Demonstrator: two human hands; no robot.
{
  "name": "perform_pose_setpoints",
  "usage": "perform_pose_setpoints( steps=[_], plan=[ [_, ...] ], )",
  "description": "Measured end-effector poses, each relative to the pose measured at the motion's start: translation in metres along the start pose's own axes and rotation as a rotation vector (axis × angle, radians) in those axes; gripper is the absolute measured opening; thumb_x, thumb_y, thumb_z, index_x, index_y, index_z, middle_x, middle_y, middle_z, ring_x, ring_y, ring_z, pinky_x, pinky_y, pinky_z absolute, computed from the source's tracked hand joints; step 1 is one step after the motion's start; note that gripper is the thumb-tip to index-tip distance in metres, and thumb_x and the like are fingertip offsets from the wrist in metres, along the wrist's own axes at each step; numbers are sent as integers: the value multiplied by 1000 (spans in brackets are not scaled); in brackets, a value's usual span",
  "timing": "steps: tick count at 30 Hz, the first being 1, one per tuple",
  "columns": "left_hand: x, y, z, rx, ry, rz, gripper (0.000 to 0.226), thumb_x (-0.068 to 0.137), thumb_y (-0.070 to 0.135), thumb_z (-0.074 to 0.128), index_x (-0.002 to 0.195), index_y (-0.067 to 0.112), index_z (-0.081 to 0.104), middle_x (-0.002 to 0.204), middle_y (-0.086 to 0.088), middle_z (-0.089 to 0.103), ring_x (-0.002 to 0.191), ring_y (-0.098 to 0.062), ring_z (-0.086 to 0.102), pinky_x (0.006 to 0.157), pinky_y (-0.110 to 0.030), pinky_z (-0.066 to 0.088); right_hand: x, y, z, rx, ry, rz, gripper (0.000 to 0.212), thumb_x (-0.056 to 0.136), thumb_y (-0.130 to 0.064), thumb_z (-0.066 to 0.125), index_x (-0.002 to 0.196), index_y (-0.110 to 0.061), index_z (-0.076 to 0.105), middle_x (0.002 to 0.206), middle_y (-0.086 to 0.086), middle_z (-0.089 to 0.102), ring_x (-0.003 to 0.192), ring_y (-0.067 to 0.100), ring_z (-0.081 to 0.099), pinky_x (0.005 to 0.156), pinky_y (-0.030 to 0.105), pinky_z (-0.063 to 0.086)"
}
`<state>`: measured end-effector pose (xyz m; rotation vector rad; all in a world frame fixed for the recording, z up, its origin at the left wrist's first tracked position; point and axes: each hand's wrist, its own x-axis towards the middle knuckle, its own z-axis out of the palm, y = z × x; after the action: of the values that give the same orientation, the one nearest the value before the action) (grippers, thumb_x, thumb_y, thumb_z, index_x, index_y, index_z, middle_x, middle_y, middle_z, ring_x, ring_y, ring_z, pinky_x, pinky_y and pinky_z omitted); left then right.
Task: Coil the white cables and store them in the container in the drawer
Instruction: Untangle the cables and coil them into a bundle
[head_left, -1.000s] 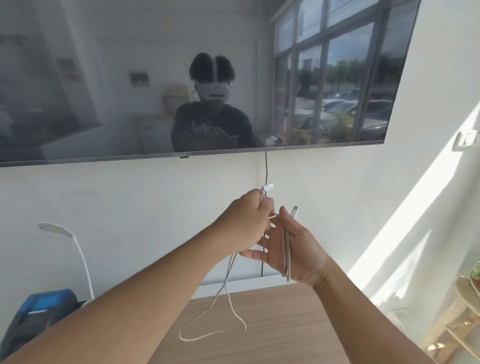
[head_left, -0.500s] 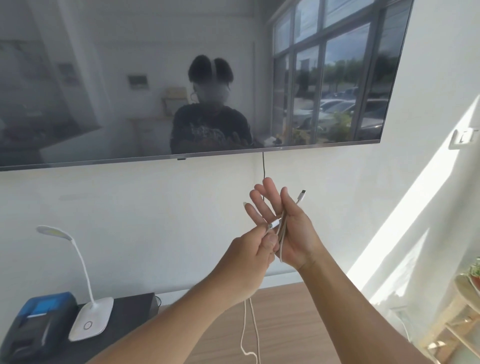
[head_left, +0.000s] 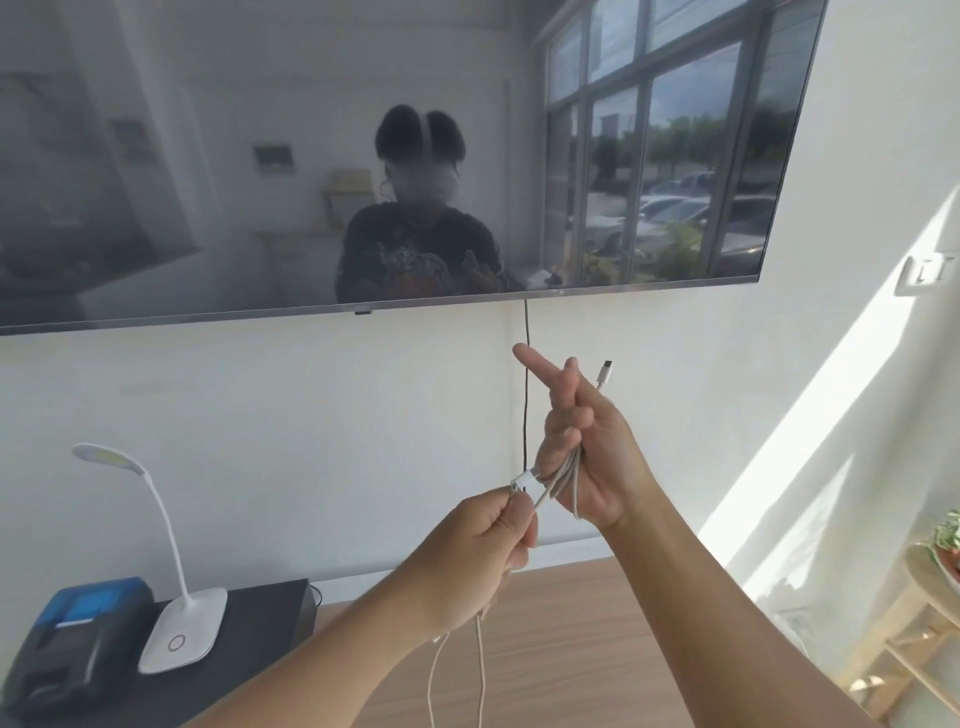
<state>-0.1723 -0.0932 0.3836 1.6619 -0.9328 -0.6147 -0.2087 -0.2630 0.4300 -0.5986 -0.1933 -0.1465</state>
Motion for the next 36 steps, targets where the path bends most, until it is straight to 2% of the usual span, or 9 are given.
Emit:
perform_pose_setpoints(
  steps=[6, 16, 21, 24, 26, 28, 31, 34, 36],
  plan=[
    [-3, 3, -15, -418, -59, -185, 47, 106, 35, 42, 62, 19, 51, 50, 0, 32, 46, -19, 36, 63, -38, 54, -5, -3, 2, 180, -372, 187, 64, 113, -44, 15, 127, 2, 57, 62, 14, 71, 40, 22, 67, 35, 28, 48],
    [13, 23, -36, -442, -117, -279, 43, 100, 32, 49, 59, 19, 53, 47, 3, 31, 41, -18, 37, 62, -38, 56, -27, 13, 2, -250, -373, 335, 55, 108, -43, 33, 102, -3, 69, 65, 12, 74, 42, 17, 69, 32, 22, 50],
    [27, 41, -43, -98, 44, -214, 58, 103, 38, 48, 48, 21, 58, 48, 0, 39, 44, -18, 42, 48, -23, 43, -34, 18, -4, -613, -327, 451, 64, 104, -54, 41, 118, 1, 69, 105, 23, 76, 84, 32, 79, 57, 38, 65],
    [31, 53, -45, 202, 146, -157, 46, 101, 42, 50, 65, 18, 64, 42, 9, 45, 38, -10, 42, 50, -26, 35, -34, 22, -12, -618, -237, 420, 72, 107, -53, 36, 135, 10, 58, 138, 32, 60, 125, 46, 62, 85, 51, 63],
    [32, 61, -45, 335, 187, -111, 43, 100, 43, 47, 74, 17, 69, 41, 11, 48, 39, -7, 46, 57, -29, 37, -34, 23, -14, -605, -179, 389, 73, 107, -54, 35, 139, 10, 54, 142, 32, 56, 133, 46, 55, 100, 54, 56],
    [31, 67, -41, 476, 232, -63, 44, 100, 42, 43, 77, 16, 70, 45, 11, 57, 44, -3, 53, 59, -29, 39, -33, 25, -15, -607, -112, 340, 70, 107, -54, 37, 137, 5, 58, 129, 31, 65, 126, 44, 61, 105, 54, 52],
    [28, 71, -32, 646, 307, 22, 47, 101, 41, 38, 71, 13, 61, 59, 2, 63, 59, -15, 59, 61, -34, 44, -31, 29, -14, -577, 38, 215, 51, 107, -49, 44, 119, -5, 67, 83, 18, 63, 87, 34, 66, 94, 55, 56],
    [25, 72, -18, 544, 311, 62, 42, 101, 41, 39, 76, 19, 65, 63, 3, 69, 53, -4, 61, 53, -26, 46, -28, 30, -16, -484, 125, 83, 46, 108, -48, 41, 105, -10, 67, 84, 11, 59, 78, 27, 60, 80, 45, 60],
    [22, 67, -8, 482, 254, 85, 37, 103, 39, 40, 86, 21, 67, 77, 8, 70, 69, -7, 67, 64, -28, 55, -26, 27, -17, -415, 121, 27, 48, 108, -49, 38, 109, -11, 67, 87, 7, 65, 83, 25, 66, 77, 39, 60]
  ],
)
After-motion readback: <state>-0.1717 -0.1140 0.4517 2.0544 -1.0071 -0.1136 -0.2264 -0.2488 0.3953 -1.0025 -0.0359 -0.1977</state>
